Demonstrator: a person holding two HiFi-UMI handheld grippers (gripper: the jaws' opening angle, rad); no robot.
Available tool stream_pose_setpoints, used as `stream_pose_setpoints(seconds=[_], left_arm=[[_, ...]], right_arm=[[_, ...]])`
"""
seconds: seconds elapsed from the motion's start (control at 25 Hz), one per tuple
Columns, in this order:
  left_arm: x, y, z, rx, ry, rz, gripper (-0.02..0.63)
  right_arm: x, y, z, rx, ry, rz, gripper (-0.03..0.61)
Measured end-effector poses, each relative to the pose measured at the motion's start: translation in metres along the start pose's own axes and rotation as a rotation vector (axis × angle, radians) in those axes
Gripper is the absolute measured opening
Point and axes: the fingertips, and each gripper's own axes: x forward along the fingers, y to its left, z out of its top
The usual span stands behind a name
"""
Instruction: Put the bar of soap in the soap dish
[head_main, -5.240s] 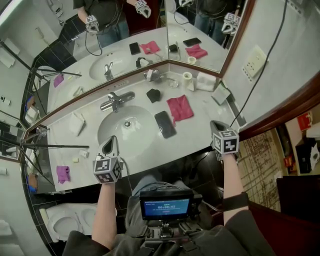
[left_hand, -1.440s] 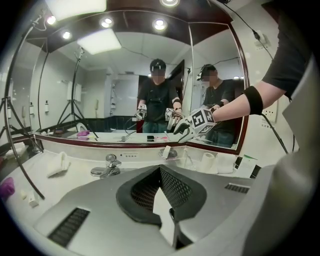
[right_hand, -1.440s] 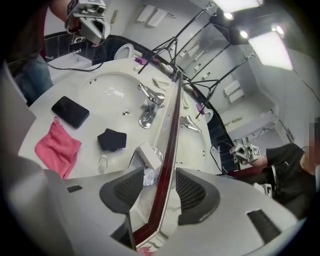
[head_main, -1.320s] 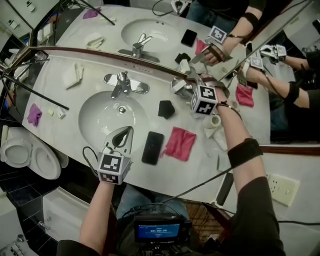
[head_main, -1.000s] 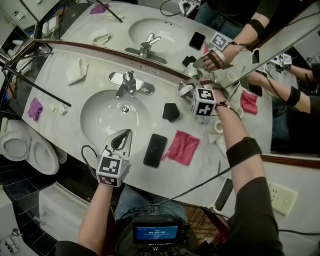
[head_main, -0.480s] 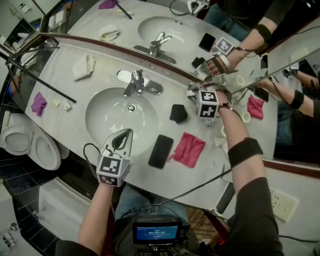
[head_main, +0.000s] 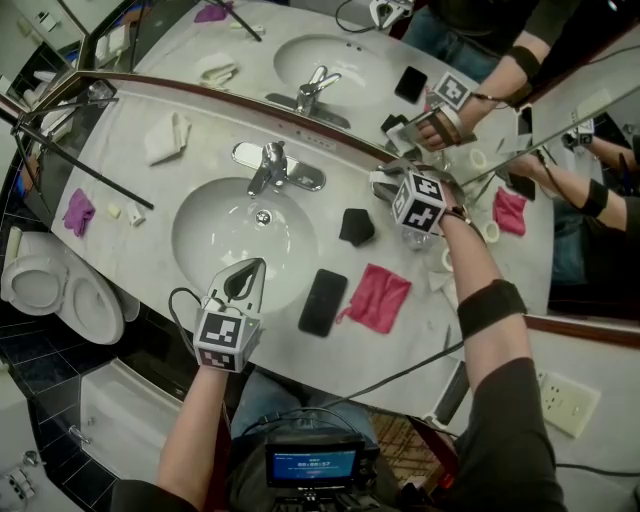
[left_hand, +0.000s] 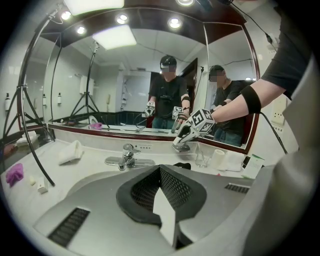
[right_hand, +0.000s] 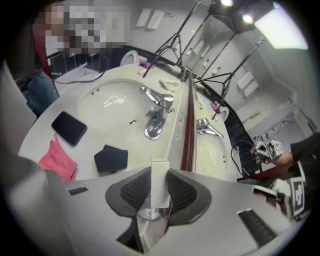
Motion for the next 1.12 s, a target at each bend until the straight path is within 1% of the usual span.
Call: stream_pose_setpoints(seconds=[0.16, 0.32, 0.56, 0.72, 0.8, 0.88, 1.0, 1.12], left_arm=[[-0.002, 0.000, 0.000, 0.004, 0.003, -0.002, 0.000], [-0.004, -0.003, 0.001, 0.008, 0.004, -0.007, 0.000], [-0.003, -0.012, 0.004, 0.007, 0.002, -0.023, 0.000], [0.000, -0.018, 0.001, 0.014, 0.007, -0.030, 0.000], [0.001, -0.022, 0.002, 0.020, 0.007, -0.029, 0.000], [0.003, -0.030, 0.005, 0.033, 0.004, -0.037, 0.000], [0.004, -0.044, 0.010, 0.059, 0.004, -0.073, 0.000], [0.003, -0.055, 0.013, 0.085, 0.007, -0.107, 0.000]], right_arm=[[-0.024, -0.020, 0.006, 0.236, -0.119, -0.059, 0.129], [-0.049, -0.036, 0.003, 0.469, -0.252, -0.120, 0.129], [-0.089, -0.052, -0.018, 0.723, -0.424, -0.245, 0.129], [-0.128, -0.051, -0.029, 0.898, -0.539, -0.345, 0.129], [-0.145, -0.044, -0.039, 0.971, -0.567, -0.400, 0.129], [-0.159, -0.032, -0.052, 1.018, -0.564, -0.454, 0.129], [-0.179, -0.006, -0.071, 1.085, -0.550, -0.527, 0.129], [-0.198, 0.027, -0.085, 1.164, -0.538, -0.579, 0.129]])
